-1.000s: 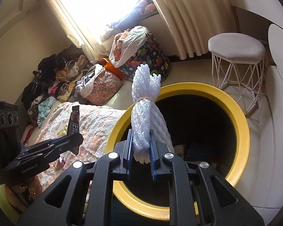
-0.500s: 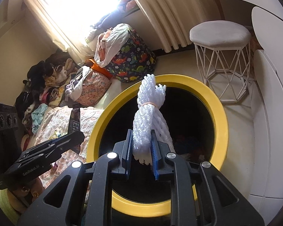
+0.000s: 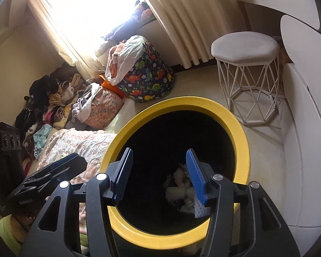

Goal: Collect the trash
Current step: 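Open both grippers to drop the chocolate bar and foam sleeves into the bin, then move both open grippers back over the bed toward the last wrappers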

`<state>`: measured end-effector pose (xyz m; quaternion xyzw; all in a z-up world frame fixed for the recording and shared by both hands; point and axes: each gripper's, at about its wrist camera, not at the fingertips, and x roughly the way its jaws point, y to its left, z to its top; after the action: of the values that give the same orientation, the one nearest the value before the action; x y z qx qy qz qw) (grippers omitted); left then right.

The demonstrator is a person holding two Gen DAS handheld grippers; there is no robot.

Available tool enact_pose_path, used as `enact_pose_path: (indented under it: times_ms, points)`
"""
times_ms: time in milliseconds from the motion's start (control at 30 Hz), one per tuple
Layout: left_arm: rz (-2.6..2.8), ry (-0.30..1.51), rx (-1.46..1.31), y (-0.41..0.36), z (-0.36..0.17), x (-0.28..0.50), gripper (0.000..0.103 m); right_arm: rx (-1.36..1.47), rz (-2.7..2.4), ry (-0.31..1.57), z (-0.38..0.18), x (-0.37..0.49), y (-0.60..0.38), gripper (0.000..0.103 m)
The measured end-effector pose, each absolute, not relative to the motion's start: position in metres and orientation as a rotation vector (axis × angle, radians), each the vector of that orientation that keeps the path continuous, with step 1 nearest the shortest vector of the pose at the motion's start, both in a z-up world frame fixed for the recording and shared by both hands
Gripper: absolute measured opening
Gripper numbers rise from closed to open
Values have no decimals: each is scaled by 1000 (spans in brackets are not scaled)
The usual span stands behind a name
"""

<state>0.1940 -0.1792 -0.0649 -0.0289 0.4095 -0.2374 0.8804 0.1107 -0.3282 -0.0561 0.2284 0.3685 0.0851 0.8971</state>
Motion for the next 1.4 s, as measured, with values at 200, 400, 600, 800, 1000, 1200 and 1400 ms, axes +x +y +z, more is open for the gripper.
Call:
enact_pose_path:
  times_ms: [200,400,600,800,1000,1200,1400]
  points:
    - [-450,807,-51,-165,-54,189,92,448,206,707,-46,107,-316,61]
    - [-399,773,-62,-144,-47,183,92,419,242,666,-35,103,-299,69]
    - [-349,752,-78,-119,-43,178,92,396,287,654,-30,102,-275,71]
    - [-309,742,-101,-92,-40,176,92,364,337,669,-29,103,-242,71]
    - [-270,745,-132,-65,-43,171,92,327,395,703,-29,109,-205,71]
    - [-233,749,-156,-36,-47,166,92,297,443,741,-32,119,-174,71]
    - [-184,752,-197,0,-52,159,92,281,504,771,-34,128,-140,71]
